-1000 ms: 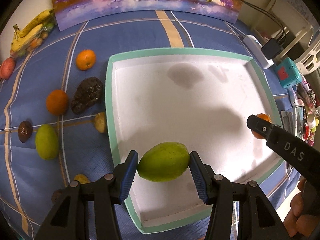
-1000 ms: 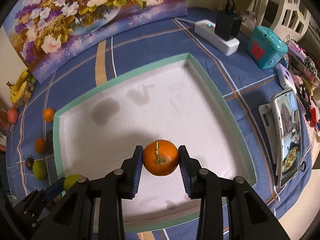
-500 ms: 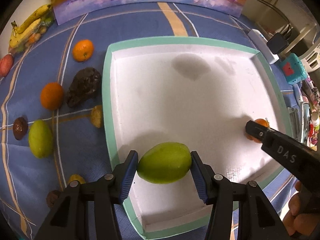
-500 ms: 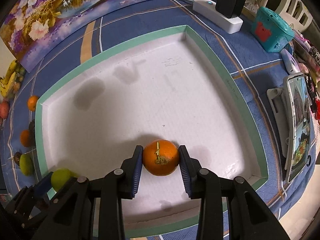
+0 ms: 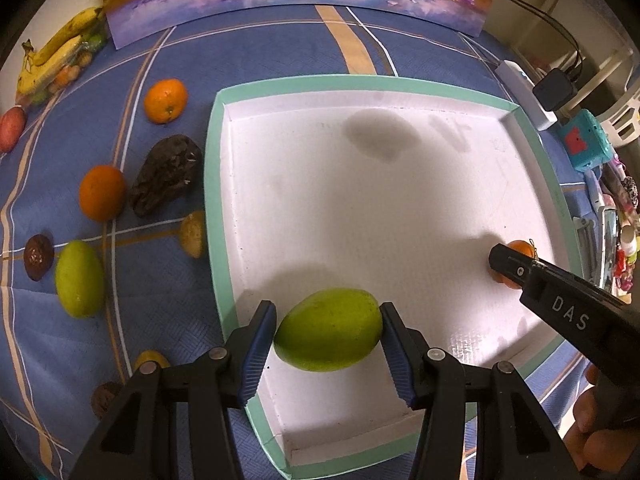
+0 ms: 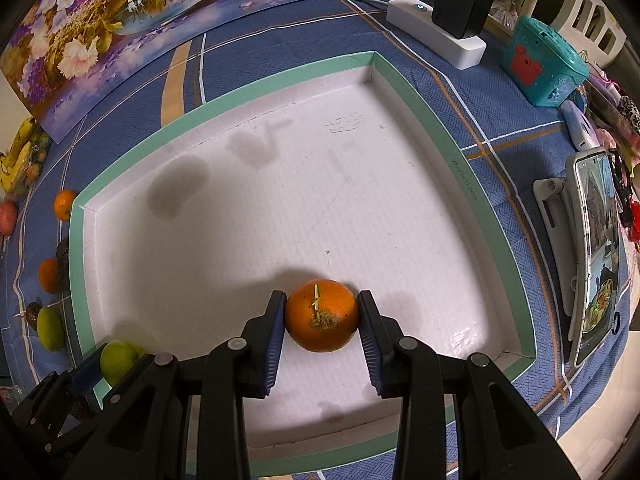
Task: Organize fruits
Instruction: 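Lower and release the orange with the right tool while the left tool releases the pear in the tray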
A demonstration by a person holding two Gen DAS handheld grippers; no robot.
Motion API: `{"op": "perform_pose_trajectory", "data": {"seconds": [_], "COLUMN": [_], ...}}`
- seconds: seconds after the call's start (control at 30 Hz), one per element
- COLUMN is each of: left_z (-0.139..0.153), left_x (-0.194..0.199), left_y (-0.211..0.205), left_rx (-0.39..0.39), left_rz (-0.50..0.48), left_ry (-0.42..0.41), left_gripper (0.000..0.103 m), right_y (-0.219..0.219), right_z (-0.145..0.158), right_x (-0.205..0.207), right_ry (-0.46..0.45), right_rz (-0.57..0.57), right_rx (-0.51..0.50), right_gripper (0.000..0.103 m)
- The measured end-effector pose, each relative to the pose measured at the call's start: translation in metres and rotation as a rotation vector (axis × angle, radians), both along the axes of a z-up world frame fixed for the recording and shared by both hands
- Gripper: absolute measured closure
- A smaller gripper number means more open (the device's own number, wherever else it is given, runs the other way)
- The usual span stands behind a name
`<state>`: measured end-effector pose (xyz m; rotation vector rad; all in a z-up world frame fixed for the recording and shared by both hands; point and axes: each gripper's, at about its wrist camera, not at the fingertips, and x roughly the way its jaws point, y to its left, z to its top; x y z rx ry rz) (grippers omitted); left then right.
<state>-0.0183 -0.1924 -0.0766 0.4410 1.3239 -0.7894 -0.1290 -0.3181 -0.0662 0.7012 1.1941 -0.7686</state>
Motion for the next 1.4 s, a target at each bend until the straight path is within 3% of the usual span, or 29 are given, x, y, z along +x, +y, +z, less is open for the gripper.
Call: {"op": "perform_pose_trajectory", "data": {"seconds": [0.33, 0.7, 0.93, 1.2, 1.3, 1.37, 1.4], "left_z": [0.03, 0.079, 0.084, 0.082, 0.081, 0.08, 0.079], "left_x": [0.003, 0.016, 0.024, 0.028, 0.029, 0.03, 0.031], "left_y": [0.008, 0.027, 0.035, 0.038, 0.039, 0.039, 0.04], "left_rx": [-0.05, -0.125, -0.129, -0.116, -0.106, -0.084, -0.073], "left_rz": [-0.003, 0.059, 0.107, 0.119, 0.123, 0.129, 0.132], "left_ry": [-0.03, -0.084, -0.096, -0.103, -0.115, -0.137, -0.145], "left_gripper": [0.042, 0.042, 0.04, 0.036, 0.029, 0.016, 0.013], "right_y": [0.002, 0.007, 0.012, 0.015, 0.015, 0.015, 0.014], "right_z": [0.007, 0.062, 0.08, 0.074, 0.073, 0.072, 0.071], "right_x": [0.0, -0.005, -0.01, -0.008, -0.007, -0.008, -0.008], "right_ry": [0.002, -0.091, -0.122, -0.111, -0.111, -0.112, -0.112], "right_rz": [-0.008, 0.002, 0.013, 0.017, 0.019, 0.017, 0.014], "right_rx": [-0.015, -0.14, -0.177, -0.155, -0.155, -0.152, -0.148], "right_gripper": [0.062, 0.062, 0.062, 0.062, 0.062, 0.059, 0.046]}}
